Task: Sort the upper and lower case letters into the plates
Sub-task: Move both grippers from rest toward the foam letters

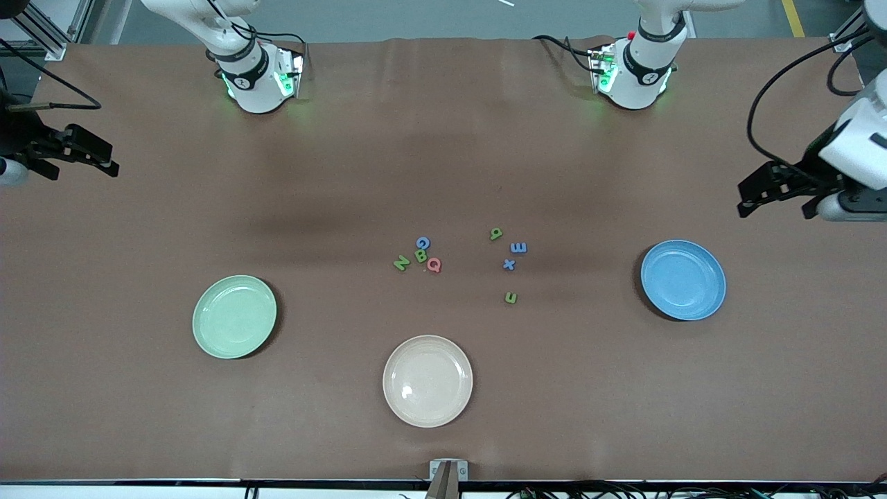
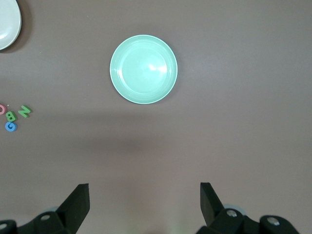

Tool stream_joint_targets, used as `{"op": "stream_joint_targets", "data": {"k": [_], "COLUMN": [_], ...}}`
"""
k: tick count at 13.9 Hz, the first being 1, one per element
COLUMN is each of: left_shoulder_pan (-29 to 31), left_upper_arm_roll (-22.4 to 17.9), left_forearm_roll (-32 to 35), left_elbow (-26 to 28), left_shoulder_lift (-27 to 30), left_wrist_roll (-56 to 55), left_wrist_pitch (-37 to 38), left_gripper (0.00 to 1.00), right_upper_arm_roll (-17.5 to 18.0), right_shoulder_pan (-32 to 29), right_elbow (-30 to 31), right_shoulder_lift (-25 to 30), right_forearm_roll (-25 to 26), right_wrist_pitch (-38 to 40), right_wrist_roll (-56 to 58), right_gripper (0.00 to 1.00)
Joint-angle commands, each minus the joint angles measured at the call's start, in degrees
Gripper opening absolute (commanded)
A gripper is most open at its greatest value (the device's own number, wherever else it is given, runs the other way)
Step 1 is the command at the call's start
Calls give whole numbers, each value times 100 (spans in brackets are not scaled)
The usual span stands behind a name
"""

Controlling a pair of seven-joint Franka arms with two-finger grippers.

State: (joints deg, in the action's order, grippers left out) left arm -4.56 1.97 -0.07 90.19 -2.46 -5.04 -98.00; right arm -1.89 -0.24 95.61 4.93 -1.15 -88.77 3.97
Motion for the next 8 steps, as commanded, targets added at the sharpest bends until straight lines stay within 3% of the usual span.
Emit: {"op": "stream_joint_targets", "data": {"k": [1, 8], "left_shoulder_pan": [-36, -53], "left_upper_arm_roll": [49, 277], "left_forearm_roll": [16, 16], "left_elbow": [-28, 7], "left_shoulder_lift": [-167, -255], "left_wrist_roll": [-382, -762], "left_wrist_pitch": [18, 44], "left_gripper": [100, 100], "right_upper_arm_roll": [22, 5], "right_shoulder_pan": [-46, -99], "right_elbow": [186, -95], "right_shoulder_lift": [193, -44], "right_forearm_roll": [-87, -87], "right_wrist_pitch": [8, 17], "right_wrist_roll": [-63, -63], "right_gripper": [100, 100]}}
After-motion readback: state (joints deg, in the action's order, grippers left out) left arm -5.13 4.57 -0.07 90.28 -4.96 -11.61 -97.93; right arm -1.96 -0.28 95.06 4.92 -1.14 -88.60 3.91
